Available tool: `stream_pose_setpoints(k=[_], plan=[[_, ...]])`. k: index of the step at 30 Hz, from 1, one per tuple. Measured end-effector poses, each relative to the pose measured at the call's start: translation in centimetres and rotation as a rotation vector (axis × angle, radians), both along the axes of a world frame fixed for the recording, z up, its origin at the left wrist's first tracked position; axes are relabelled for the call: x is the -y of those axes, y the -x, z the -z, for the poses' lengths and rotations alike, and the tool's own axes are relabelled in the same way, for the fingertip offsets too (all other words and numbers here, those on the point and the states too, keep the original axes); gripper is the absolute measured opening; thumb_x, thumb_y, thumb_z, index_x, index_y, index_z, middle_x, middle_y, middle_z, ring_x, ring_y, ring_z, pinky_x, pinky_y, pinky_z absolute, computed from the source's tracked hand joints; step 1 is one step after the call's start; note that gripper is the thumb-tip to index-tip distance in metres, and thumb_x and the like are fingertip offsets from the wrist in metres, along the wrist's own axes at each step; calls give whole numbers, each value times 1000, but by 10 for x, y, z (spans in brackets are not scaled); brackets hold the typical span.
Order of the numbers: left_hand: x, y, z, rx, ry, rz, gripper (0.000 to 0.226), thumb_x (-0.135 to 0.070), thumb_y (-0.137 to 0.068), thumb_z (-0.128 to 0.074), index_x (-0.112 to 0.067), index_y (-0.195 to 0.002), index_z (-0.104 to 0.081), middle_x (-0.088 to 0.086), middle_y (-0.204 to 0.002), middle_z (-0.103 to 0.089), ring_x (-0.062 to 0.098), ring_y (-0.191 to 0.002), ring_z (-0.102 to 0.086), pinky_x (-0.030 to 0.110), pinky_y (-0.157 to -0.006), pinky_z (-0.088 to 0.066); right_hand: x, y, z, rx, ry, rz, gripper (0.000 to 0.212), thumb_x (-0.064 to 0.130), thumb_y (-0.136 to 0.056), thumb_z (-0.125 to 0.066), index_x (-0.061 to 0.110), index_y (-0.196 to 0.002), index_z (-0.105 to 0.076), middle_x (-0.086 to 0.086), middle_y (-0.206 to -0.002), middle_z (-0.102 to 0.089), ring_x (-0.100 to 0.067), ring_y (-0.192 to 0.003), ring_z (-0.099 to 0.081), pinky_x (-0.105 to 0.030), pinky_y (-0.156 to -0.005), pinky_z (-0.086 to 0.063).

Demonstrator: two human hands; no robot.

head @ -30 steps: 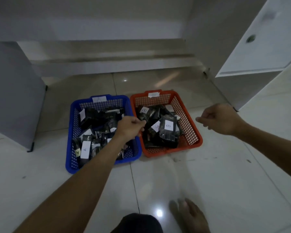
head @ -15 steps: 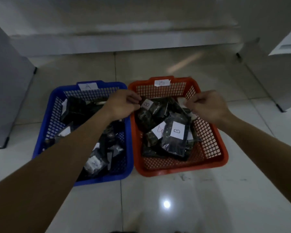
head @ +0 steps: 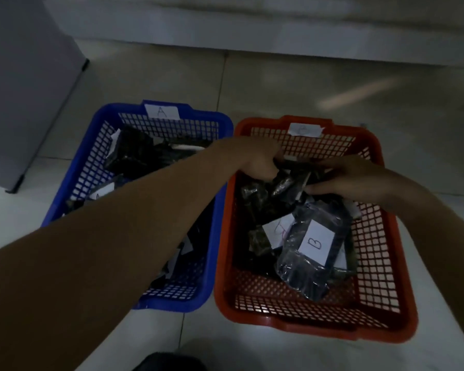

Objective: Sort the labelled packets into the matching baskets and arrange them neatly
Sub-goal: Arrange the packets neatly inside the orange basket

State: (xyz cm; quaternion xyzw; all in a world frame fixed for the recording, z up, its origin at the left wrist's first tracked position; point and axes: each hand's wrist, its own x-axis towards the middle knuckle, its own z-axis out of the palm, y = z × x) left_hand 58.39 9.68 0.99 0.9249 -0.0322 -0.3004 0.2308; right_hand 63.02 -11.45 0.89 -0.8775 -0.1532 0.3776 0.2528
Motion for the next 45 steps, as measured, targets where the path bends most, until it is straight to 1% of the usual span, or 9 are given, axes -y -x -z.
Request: stream_pose_setpoints(k=[4,9,16,21,25,29,34,39,45], plan=[[-1,7,3,27,102,6,57,-24,-84,-75,-23,-136,-53,-2,-133,-56,8,-107,-52,17,-80,-44,12,6,-2,78,-59,4,42,21,-82,-80,31,-120,-66,9,-105,-68,-9,-97,-64,-22,-74,-49],[11,35,9,31,213,32,58,-30,-75,-84,-24,-127,-57,-7,-119,-61,8,-105,-58,23,-87,-52,39,31,-17,28,-208,-113,54,24,-86,-78,36,-135,-58,17,-124,-65,1,-110,-62,-24,-93,-53],[26,91,9,149,298,-137,55,-31,-76,-83,-21,-123,-57,-8,-122,-59,6,-110,-56,22,-93,-50,50,88,-40,97,-208,-273,45,20,-94,-68,40,-134,-60,30,-127,-62,14,-116,-56,-16,-98,-51],[31,111,8,230,290,-185,47,-28,-79,-80,-19,-120,-59,-5,-119,-62,4,-105,-58,10,-81,-47,56,115,-40,216,-174,-306,40,22,-95,-65,40,-130,-63,28,-123,-65,11,-111,-59,-20,-95,-54],[39,109,17,273,158,-241,55,-18,-78,-76,-21,-126,-49,2,-122,-55,19,-109,-58,32,-89,-54,63,127,-44,227,-170,-308,34,22,-95,-66,33,-127,-68,28,-118,-65,13,-108,-58,-17,-95,-51],[46,80,29,254,111,-204,94,-23,-75,-66,-20,-154,-17,8,-154,-28,28,-139,-32,45,-114,-35,64,119,-48,166,-262,-218,24,27,-97,-65,34,-118,-72,26,-113,-69,10,-106,-62,-17,-91,-52],[41,49,41,8,80,-300,104,-32,-72,-71,-23,-155,-9,10,-141,-48,27,-122,-52,39,-100,-50,42,77,-17,298,-202,-48,43,42,-85,-74,31,-125,-65,11,-121,-63,-6,-112,-59,-34,-99,-52],[41,49,48,185,42,-312,47,-20,-84,-68,-10,-129,-56,8,-122,-64,21,-107,-61,34,-94,-54,7,41,28,336,-101,-62,68,58,-66,-64,38,-130,-54,7,-127,-62,-17,-114,-59,-39,-97,-54],[20,62,-1,416,238,-537,29,-14,-91,-63,-16,-120,-67,-1,-114,-68,11,-101,-62,16,-78,-48,3,40,-7,283,-233,174,50,22,-78,-79,28,-125,-64,16,-113,-66,-7,-106,-60,-20,-90,-50]])
